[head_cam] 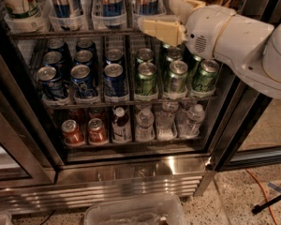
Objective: Pick redbull can from top shelf of fridge
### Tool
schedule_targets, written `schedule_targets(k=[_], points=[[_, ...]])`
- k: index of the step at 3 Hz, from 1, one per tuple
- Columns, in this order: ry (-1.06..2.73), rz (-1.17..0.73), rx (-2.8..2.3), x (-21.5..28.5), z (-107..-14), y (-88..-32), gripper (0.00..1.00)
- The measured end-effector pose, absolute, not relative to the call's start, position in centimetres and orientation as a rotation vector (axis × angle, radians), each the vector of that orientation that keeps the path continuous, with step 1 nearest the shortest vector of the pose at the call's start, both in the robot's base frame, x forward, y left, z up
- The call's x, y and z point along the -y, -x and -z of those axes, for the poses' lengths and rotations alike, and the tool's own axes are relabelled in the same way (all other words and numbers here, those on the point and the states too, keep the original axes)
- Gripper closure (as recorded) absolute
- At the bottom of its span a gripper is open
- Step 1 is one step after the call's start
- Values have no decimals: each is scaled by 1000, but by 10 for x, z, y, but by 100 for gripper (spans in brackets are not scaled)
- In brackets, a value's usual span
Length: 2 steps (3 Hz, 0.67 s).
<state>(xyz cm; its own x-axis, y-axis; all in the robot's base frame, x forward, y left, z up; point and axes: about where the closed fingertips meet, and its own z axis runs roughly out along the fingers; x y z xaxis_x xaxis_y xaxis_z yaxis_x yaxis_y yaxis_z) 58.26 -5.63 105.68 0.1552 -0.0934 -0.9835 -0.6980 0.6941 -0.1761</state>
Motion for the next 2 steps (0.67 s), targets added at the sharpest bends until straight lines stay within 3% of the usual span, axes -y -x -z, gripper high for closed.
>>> schedule_targets(k=[2], points=[[748, -578, -1365, 30, -1064, -617, 33]])
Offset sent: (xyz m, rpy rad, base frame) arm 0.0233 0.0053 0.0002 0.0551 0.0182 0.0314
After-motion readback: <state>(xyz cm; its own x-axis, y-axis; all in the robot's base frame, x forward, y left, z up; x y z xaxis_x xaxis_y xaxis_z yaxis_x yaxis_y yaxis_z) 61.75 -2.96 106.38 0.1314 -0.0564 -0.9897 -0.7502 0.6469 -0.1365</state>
